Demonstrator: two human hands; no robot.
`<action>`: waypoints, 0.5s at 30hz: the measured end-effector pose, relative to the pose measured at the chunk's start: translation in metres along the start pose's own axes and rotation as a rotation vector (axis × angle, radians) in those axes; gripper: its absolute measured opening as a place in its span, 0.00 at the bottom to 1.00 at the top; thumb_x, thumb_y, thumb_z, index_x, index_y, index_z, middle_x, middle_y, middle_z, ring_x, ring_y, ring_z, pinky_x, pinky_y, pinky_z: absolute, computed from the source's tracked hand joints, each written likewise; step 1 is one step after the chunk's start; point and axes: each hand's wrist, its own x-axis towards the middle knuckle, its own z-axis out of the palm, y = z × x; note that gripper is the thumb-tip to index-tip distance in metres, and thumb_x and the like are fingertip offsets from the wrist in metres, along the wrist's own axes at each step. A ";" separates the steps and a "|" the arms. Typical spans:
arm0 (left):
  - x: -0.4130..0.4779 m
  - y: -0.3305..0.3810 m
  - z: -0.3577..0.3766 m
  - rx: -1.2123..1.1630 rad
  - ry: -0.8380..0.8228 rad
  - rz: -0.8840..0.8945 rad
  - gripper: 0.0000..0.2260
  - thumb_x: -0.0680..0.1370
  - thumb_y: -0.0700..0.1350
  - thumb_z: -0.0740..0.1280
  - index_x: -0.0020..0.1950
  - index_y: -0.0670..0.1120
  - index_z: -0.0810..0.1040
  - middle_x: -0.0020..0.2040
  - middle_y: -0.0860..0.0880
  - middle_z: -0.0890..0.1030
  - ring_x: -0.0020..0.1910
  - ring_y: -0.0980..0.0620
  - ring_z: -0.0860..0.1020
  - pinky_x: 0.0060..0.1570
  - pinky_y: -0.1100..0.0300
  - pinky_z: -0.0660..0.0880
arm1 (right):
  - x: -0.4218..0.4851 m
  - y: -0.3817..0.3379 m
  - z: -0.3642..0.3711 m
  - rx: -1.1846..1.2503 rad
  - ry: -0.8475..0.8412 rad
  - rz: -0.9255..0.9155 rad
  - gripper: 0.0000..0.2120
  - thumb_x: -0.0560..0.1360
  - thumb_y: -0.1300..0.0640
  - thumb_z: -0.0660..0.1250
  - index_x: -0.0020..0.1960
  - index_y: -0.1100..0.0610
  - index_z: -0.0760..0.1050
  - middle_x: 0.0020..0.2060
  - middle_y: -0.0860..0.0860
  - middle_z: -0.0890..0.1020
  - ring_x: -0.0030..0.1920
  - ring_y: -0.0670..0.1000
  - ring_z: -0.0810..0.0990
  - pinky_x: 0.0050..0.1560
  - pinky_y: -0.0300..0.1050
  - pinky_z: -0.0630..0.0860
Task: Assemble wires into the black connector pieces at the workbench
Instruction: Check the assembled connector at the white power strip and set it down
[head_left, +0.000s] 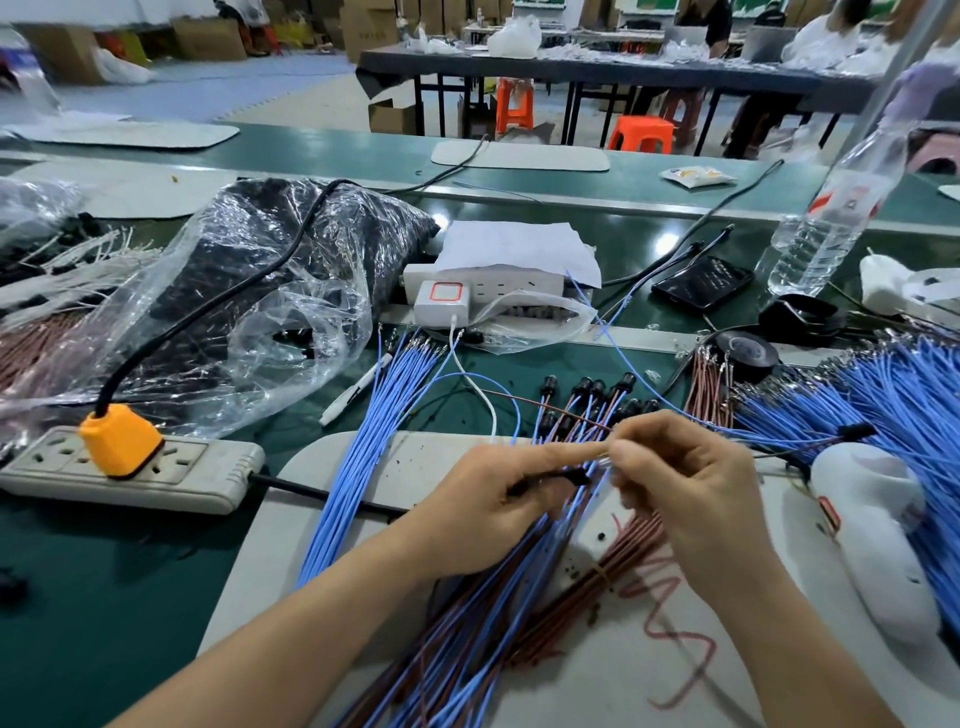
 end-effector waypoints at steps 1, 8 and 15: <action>0.000 0.000 0.000 0.003 -0.010 0.006 0.17 0.78 0.38 0.63 0.66 0.48 0.75 0.47 0.45 0.83 0.44 0.45 0.79 0.47 0.49 0.75 | 0.001 0.000 -0.004 0.047 0.049 0.012 0.13 0.72 0.72 0.67 0.36 0.57 0.80 0.24 0.53 0.76 0.23 0.46 0.71 0.24 0.35 0.68; 0.001 -0.005 0.001 -0.145 0.096 -0.025 0.11 0.79 0.34 0.61 0.57 0.46 0.76 0.50 0.50 0.82 0.49 0.58 0.79 0.53 0.67 0.72 | 0.001 -0.002 0.001 0.258 -0.063 0.072 0.03 0.65 0.56 0.72 0.39 0.53 0.80 0.27 0.51 0.76 0.27 0.47 0.72 0.27 0.35 0.69; 0.001 -0.006 0.003 -0.178 0.127 -0.011 0.19 0.77 0.28 0.60 0.56 0.51 0.73 0.58 0.55 0.80 0.58 0.59 0.78 0.58 0.67 0.71 | -0.004 -0.006 0.008 0.252 -0.090 0.034 0.06 0.67 0.59 0.69 0.42 0.56 0.83 0.32 0.58 0.82 0.29 0.52 0.79 0.31 0.39 0.75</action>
